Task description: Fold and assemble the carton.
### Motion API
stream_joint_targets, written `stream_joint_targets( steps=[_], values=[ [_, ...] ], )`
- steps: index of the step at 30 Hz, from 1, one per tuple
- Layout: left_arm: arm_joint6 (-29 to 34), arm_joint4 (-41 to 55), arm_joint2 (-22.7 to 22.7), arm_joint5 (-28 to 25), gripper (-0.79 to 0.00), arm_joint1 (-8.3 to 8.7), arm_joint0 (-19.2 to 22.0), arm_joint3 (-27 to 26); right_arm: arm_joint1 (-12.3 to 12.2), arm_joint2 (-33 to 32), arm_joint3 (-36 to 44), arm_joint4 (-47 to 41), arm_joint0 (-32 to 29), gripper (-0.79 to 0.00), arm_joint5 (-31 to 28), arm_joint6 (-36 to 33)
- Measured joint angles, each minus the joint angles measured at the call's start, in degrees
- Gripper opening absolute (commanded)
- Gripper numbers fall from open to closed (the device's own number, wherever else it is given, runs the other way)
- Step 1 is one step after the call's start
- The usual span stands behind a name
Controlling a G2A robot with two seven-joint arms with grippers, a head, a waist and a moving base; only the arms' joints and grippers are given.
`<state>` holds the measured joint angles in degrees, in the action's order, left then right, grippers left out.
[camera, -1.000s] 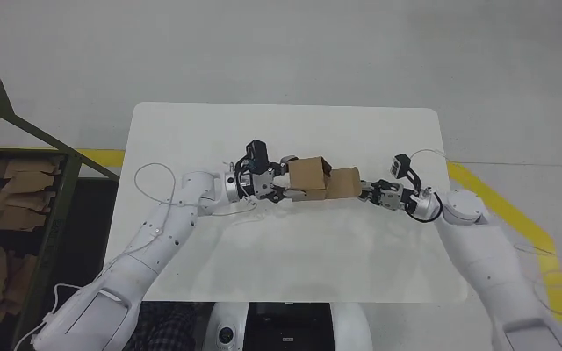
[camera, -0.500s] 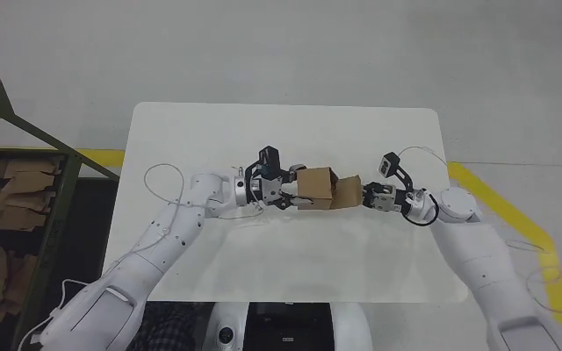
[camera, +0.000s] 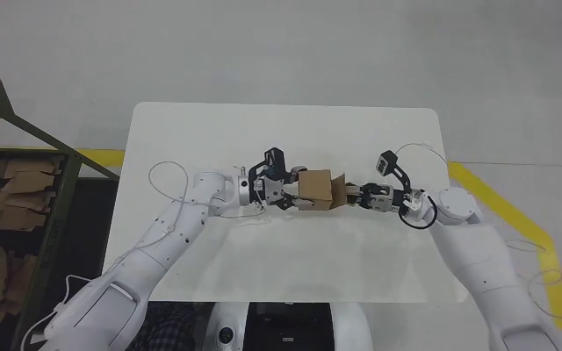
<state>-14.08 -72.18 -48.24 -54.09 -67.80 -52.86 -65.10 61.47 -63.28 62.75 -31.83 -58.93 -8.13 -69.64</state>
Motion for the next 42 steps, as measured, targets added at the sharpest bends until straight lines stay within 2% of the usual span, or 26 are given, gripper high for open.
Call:
stream_joint_targets(
  steps=[4,20,29,42],
  values=[
    [-0.2,-0.6,0.2,-0.4,-0.215,-0.10,0.2,0.2,-0.3,-0.6,1.6,1.1,-0.7,-0.671,0.3,0.7],
    [0.0,-1.8,0.1,-0.4,-0.231,-0.33,0.3,1.1,-0.9,-1.9,5.6,4.2,-2.0,-0.674,1.2,1.5],
    [0.4,-2.0,0.2,-0.5,-0.237,-0.53,0.4,1.6,-1.1,-2.0,6.4,5.2,-2.4,-0.625,2.0,1.2],
    [0.5,-2.1,0.0,-0.9,-0.240,-0.68,0.6,0.9,-0.9,-1.0,5.7,6.1,-1.6,-0.662,2.5,1.1]
  ],
)
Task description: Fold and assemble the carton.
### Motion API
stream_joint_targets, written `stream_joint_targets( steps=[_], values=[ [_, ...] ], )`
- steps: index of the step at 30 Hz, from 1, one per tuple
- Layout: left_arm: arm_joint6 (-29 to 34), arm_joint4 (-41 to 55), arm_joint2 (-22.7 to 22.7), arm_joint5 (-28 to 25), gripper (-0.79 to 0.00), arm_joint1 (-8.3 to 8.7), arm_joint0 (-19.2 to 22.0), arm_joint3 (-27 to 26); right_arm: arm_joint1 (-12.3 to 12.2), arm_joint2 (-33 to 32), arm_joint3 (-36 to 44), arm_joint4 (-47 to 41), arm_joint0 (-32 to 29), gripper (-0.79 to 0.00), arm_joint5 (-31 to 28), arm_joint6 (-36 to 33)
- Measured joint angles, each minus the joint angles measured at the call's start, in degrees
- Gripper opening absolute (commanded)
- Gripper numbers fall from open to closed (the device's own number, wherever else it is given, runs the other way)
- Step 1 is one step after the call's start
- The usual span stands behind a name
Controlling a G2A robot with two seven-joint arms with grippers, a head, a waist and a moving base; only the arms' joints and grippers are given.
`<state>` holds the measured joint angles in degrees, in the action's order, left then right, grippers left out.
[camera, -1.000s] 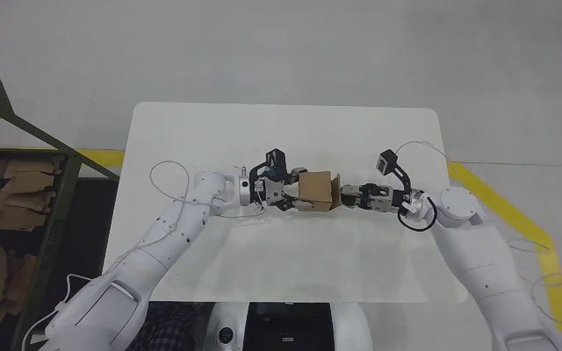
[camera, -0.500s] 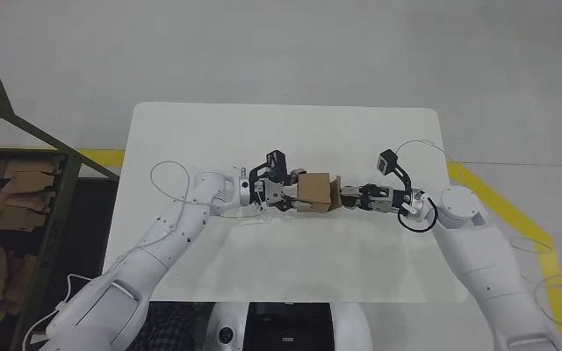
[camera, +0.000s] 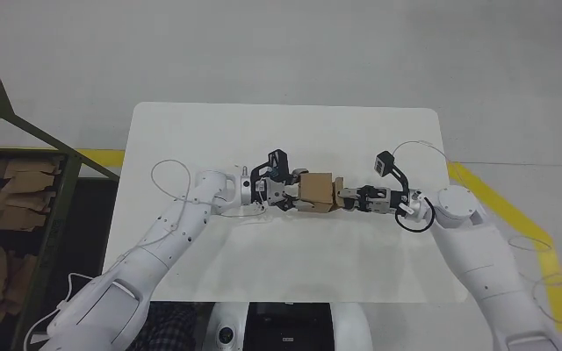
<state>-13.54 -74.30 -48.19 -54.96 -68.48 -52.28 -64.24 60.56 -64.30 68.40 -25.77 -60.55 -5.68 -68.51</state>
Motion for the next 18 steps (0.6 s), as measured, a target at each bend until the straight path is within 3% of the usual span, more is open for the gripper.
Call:
stream_joint_targets(
  steps=[18],
  values=[
    [-0.1,-0.6,-0.5,-0.2,-0.231,0.00,-0.4,-0.7,0.3,1.1,2.0,0.4,0.6,-0.683,0.3,0.6]
  ],
)
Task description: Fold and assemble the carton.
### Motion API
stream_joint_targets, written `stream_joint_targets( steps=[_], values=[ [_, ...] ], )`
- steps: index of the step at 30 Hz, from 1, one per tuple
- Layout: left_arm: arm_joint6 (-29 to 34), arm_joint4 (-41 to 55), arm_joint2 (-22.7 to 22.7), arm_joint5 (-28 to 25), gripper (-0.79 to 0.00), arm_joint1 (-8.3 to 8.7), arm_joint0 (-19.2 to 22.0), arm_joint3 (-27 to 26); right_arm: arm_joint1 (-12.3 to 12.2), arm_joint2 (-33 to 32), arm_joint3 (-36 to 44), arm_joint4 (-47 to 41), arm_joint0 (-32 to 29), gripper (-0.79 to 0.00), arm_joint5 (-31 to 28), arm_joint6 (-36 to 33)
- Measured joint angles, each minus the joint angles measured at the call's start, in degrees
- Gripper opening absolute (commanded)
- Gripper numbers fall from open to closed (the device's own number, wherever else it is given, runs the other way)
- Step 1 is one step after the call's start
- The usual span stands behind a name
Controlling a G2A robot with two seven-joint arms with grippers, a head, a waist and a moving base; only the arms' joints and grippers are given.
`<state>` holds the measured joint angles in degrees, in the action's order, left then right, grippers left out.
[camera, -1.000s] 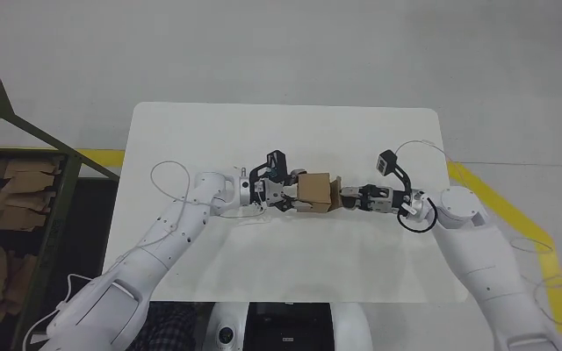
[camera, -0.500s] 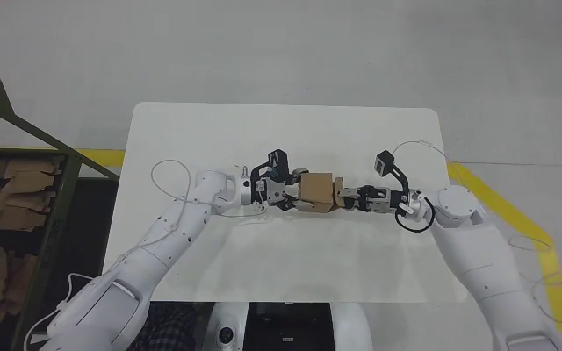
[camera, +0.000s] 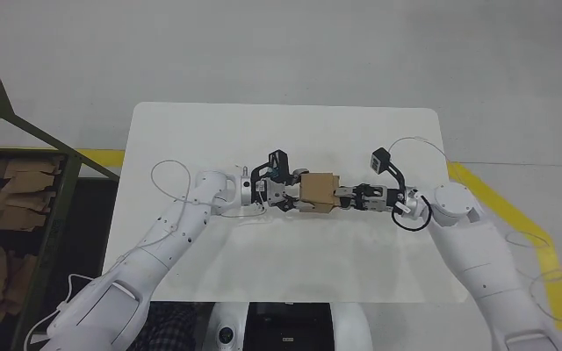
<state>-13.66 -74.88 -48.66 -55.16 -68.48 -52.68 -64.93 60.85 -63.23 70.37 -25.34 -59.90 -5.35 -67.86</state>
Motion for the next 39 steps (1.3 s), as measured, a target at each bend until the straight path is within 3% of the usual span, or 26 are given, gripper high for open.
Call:
stream_joint_targets(
  steps=[29,39],
  values=[
    [0.7,1.5,-0.3,-0.4,-0.231,-0.47,0.6,2.0,-0.5,-2.0,1.4,0.1,-1.3,-0.668,0.1,1.1],
    [1.0,1.7,-0.3,-0.4,-0.228,-0.63,0.7,2.1,-0.6,-2.2,2.2,0.3,-1.6,-0.727,0.1,1.4]
  ],
)
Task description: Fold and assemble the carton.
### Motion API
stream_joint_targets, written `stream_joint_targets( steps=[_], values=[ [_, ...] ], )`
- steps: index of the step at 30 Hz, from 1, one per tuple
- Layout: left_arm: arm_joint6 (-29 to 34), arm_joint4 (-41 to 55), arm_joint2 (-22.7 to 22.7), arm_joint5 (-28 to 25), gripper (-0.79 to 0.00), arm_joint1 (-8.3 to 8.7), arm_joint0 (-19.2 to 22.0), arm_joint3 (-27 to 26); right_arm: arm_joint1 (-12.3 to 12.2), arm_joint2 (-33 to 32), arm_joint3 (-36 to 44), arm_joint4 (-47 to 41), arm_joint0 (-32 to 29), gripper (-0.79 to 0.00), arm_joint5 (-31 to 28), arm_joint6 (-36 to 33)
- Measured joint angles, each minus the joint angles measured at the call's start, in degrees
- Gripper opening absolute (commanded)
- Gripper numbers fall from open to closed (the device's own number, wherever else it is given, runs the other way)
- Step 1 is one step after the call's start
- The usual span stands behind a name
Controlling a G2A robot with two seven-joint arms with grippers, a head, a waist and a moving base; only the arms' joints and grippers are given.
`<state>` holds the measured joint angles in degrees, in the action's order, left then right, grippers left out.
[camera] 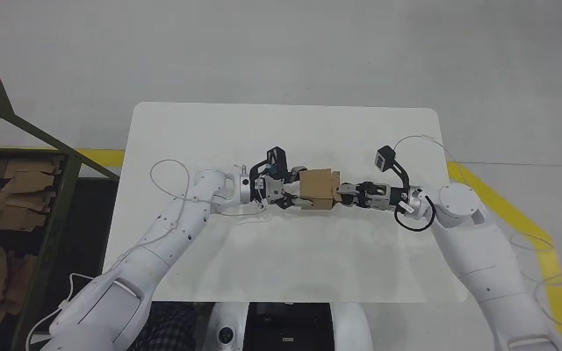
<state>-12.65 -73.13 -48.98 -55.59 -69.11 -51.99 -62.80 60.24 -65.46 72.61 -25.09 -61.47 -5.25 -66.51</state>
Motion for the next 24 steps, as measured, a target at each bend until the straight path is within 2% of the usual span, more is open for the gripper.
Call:
stream_joint_targets(
  steps=[24],
  values=[
    [-0.4,-1.4,-0.2,0.3,-0.215,0.01,-1.0,-1.6,0.5,1.6,-0.1,-0.3,0.7,-0.767,0.5,0.7]
  ],
)
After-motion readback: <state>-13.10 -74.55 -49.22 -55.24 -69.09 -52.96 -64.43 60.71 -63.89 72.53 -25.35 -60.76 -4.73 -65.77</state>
